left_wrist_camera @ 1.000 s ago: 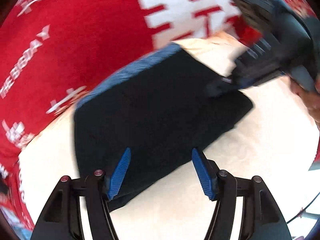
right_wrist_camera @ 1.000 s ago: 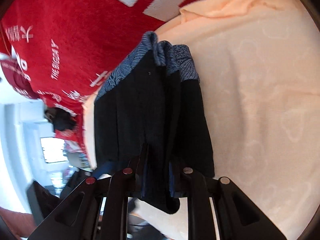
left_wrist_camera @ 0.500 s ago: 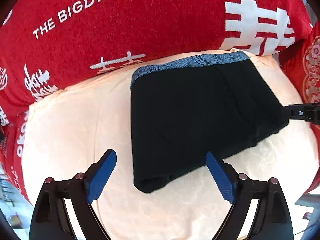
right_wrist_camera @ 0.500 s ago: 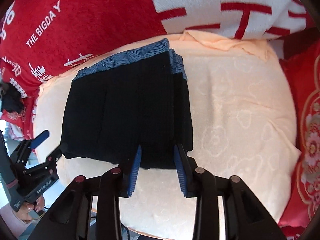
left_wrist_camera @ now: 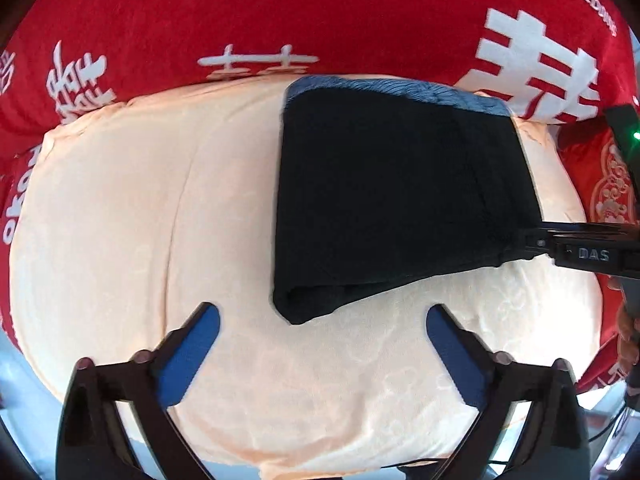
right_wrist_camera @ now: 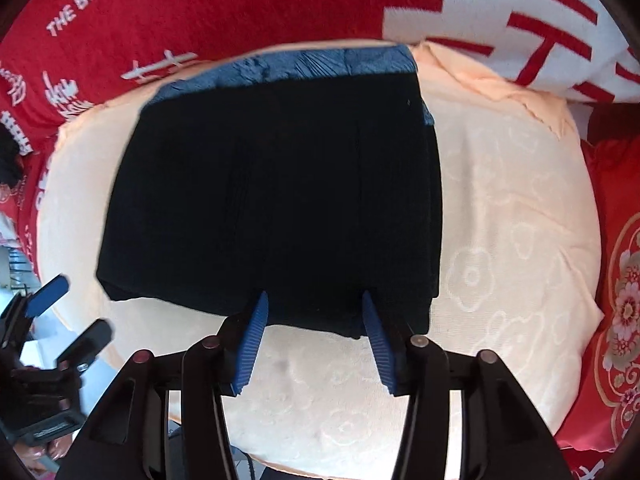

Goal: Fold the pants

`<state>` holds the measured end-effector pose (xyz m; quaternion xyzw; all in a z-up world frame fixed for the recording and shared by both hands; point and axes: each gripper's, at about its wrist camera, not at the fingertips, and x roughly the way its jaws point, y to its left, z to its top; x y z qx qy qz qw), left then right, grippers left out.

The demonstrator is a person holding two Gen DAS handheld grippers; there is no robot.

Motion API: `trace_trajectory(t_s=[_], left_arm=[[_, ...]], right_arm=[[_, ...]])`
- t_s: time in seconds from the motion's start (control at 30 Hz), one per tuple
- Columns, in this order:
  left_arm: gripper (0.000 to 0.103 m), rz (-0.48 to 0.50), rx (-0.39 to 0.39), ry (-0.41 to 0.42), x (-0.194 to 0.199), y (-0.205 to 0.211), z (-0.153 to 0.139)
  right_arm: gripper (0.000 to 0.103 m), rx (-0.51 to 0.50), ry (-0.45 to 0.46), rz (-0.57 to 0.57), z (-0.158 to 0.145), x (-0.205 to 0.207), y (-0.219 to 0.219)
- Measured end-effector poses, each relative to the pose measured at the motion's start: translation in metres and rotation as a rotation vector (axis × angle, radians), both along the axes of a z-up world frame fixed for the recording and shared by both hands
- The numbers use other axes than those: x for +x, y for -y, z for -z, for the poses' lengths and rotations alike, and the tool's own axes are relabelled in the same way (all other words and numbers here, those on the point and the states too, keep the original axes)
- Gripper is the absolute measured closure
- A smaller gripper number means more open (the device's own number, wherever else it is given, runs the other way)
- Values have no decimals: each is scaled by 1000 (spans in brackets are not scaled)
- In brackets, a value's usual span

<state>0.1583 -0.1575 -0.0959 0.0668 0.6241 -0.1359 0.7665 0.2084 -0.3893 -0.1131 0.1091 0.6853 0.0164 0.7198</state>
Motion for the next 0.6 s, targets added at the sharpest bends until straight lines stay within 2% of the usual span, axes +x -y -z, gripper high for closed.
trace_trajectory(t_s=[0.03,0.17,0.33,0.6], left_arm=[[0,-5,4,-5,1,-2,1],[0,-39,10,-26,8,-10,6],[0,-75,19,-48,13,-19,12],[0,-90,43,-75,14,-22,18]], right_arm=[[49,-18,-5,-7,1,0,1],[33,-61,-47,10,3,-3,10],[33,-59,-60,89,-5,-10,24],[30,-42,12,134,-32,-10,30]])
